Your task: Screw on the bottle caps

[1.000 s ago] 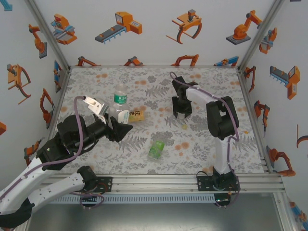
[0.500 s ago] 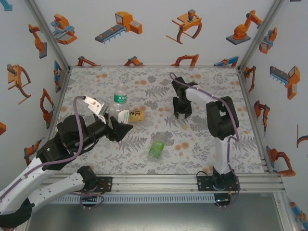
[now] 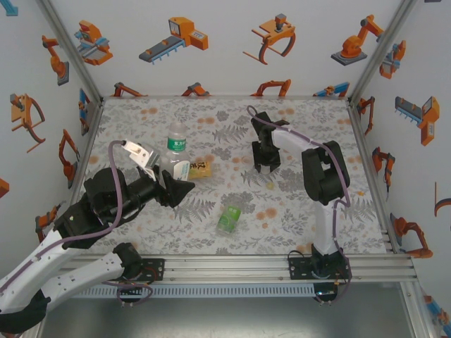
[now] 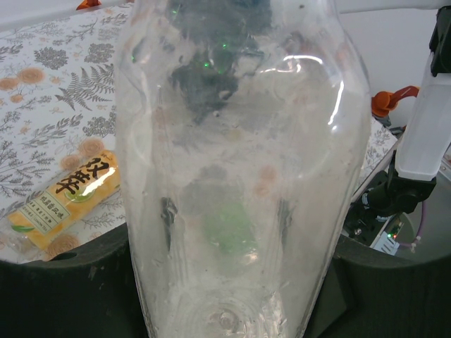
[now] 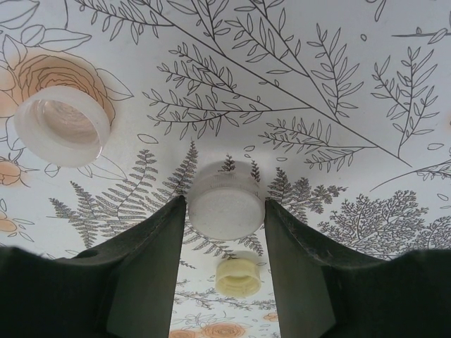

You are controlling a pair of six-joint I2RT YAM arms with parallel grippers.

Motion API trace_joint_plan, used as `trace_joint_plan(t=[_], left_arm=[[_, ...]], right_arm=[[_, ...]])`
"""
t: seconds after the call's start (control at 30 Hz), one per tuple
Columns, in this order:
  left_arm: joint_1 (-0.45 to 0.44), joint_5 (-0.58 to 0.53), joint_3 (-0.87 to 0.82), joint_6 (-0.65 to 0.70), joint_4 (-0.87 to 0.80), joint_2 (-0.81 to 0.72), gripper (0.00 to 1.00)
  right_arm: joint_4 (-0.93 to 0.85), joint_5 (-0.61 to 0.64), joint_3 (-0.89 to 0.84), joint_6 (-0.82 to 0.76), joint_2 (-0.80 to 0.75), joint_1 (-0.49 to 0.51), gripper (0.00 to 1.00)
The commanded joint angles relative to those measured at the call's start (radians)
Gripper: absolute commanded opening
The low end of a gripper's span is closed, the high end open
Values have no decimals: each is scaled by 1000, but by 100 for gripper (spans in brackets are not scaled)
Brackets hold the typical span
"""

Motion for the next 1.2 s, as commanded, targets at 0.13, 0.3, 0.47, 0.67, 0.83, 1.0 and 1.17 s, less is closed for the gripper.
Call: trace_joint_plan(t=[0.13,0.3,0.47,0.67,0.83,1.0,1.17], left_arm=[[4,5,9,-6,19,-8,0],[4,12,-20,21,-5,-9,0],[4,49,-54,47,-28,2,0],[4,179,-76,181,-23,21,0],[4,301,-77,316,-26,42,0],[4,395,-44,421,-78,91,0],[1,437,-5,486,-138,158,0]], right_arm=[[17,-9,-29,-14,-21,5,42],[11,-8,-49,-20,-89,5,37],[-6,-48,-86,-40,-201,5,33],[22,-216,-169,-83,-402,7,30],[114,-422,-286,-136,-630,13,28],[263,-564,-412,-176,-874,24,20],[324,-721,-447,-174,-1031,28,16]])
